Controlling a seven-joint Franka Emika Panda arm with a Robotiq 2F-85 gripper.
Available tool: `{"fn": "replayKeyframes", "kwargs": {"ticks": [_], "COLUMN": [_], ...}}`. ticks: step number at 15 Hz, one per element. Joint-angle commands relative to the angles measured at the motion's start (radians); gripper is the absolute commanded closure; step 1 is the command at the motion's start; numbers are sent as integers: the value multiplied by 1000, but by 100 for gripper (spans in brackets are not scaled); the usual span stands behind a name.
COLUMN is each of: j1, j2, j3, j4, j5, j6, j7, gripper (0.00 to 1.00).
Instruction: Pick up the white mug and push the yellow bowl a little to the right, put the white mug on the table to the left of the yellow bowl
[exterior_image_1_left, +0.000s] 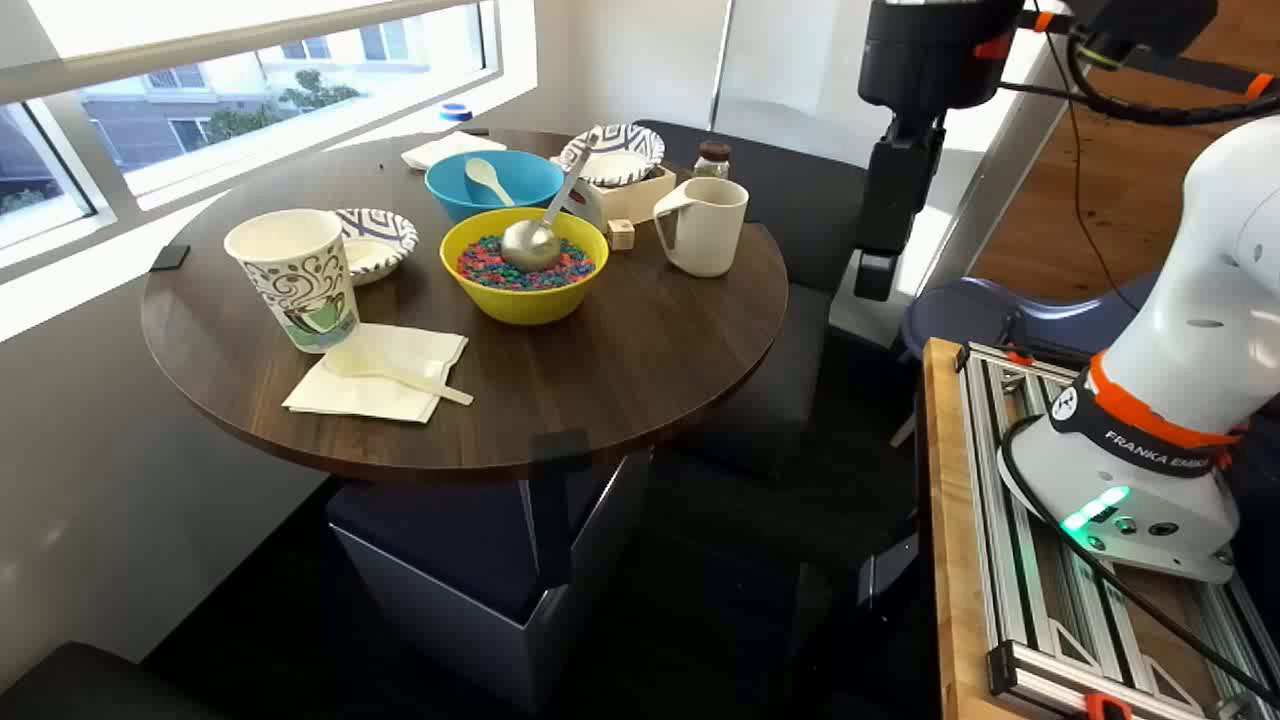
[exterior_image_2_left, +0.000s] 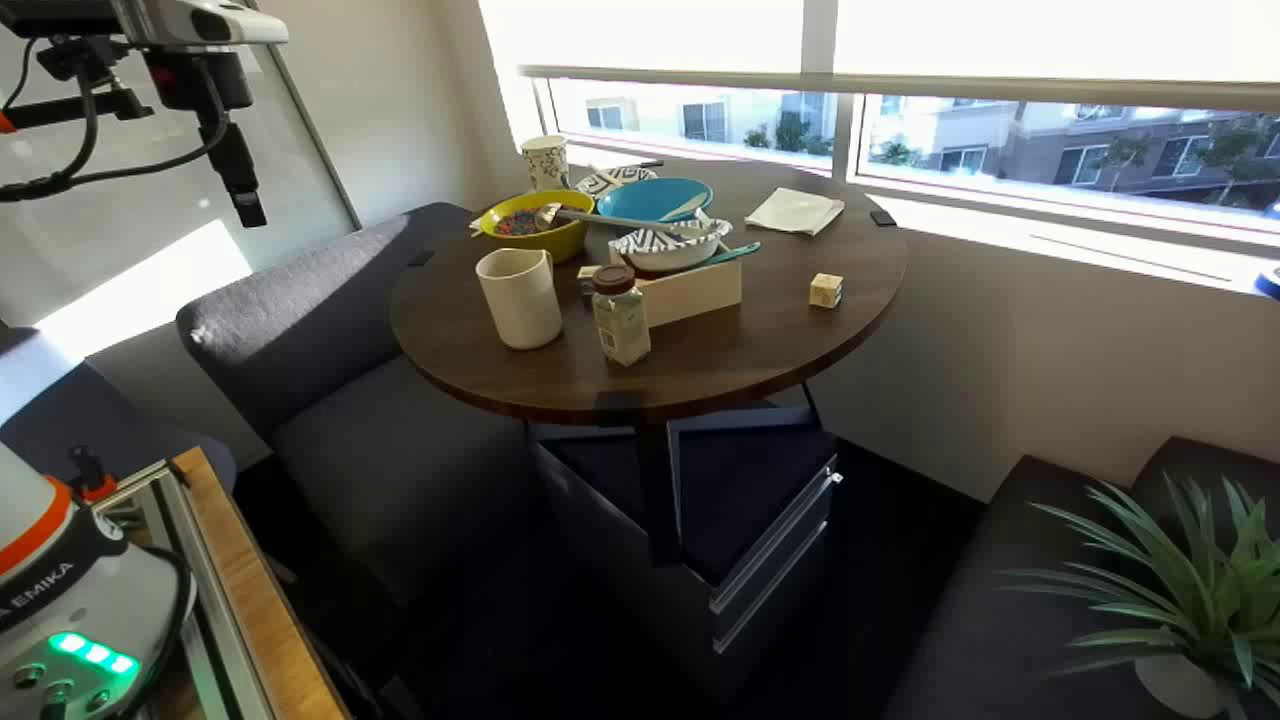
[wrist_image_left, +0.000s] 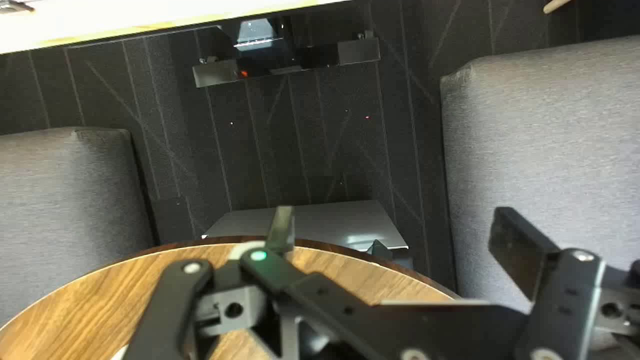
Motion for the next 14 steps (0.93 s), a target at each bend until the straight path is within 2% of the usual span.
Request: {"fn": "replayKeyframes", "kwargs": {"ticks": [1,10,12,14], "j1": [5,5,-8,-37], "j2": [1,1,-9,-24], "j3": [-4,-4,-35,-62], "j4": [1,1,-3,2], "j5": [-3,-3,-36,-118], "j6": [-1,-1,14,17], "j7": [2,2,-57,-113], "gripper": [0,0,0,0]}}
